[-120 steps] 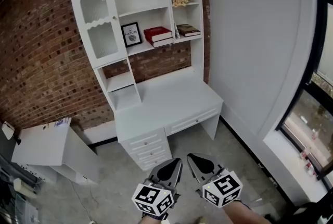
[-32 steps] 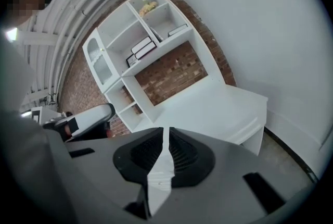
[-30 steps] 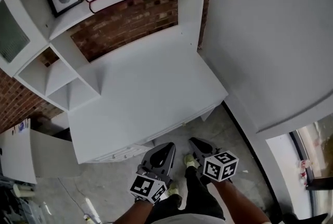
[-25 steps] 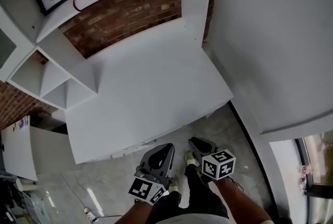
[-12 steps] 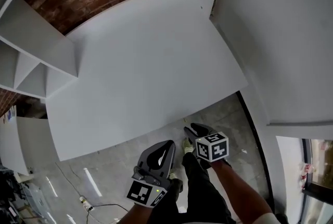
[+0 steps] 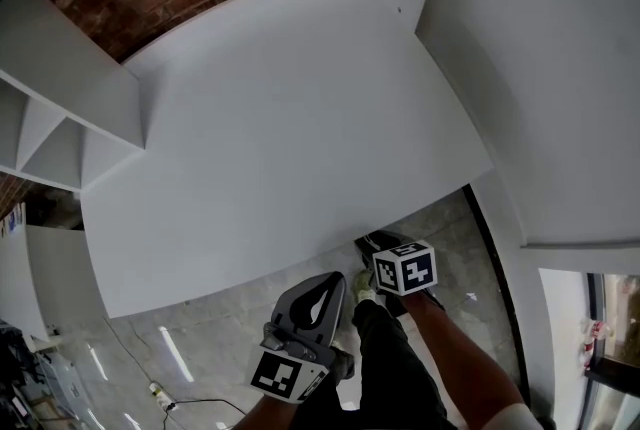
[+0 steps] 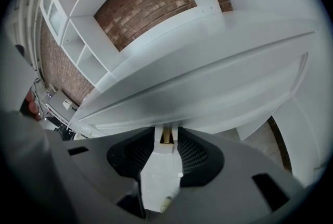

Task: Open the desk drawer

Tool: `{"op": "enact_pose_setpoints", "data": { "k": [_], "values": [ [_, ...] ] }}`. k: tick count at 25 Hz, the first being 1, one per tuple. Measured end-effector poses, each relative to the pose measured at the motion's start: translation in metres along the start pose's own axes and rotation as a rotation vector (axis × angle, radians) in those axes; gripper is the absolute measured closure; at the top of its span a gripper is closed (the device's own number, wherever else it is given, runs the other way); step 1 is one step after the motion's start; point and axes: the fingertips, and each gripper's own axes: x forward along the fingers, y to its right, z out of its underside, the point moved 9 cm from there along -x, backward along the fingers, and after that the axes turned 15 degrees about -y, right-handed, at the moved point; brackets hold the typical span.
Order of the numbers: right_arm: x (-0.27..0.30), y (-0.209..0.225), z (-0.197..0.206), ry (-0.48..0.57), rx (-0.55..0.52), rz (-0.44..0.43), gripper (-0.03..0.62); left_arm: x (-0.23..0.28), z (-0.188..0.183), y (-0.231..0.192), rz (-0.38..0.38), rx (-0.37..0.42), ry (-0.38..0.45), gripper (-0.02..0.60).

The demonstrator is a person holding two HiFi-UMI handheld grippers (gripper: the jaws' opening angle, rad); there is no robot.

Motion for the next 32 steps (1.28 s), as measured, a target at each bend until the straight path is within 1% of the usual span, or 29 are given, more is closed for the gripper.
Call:
{"op": "enact_pose_setpoints", "data": {
  "k": [5,10,11,12,16,22,32],
  "values": [
    [0.006,0.005,0.000,-0.035,0.006,0.020,0.467,0.002,0.002,-0.003,0.007,-0.002,0.016,0.572],
    [0.009,0.005,-0.003,-0.058,0.002,0.011,0.467,0.002,0.000,-0.002,0.018,-0.011,0.039,0.573],
    [0.010,0.004,-0.003,-0.065,0.003,0.002,0.469,0.002,0.001,-0.002,0.017,-0.012,0.040,0.572],
    [0.011,0.003,-0.003,-0.071,0.001,-0.001,0.503,0.001,0.001,-0.003,0.015,-0.014,0.039,0.572],
    [0.009,0.002,0.000,-0.063,-0.005,0.016,0.507,-0.002,0.003,-0.002,0.008,-0.018,0.032,0.572],
    [0.001,0.000,0.023,-0.064,0.011,0.021,0.508,-0.010,0.004,0.004,0.008,-0.023,0.019,0.572],
    [-0.020,-0.002,0.085,-0.081,0.039,0.037,0.508,-0.036,0.013,0.032,0.037,-0.026,-0.011,0.574]
  ]
}}
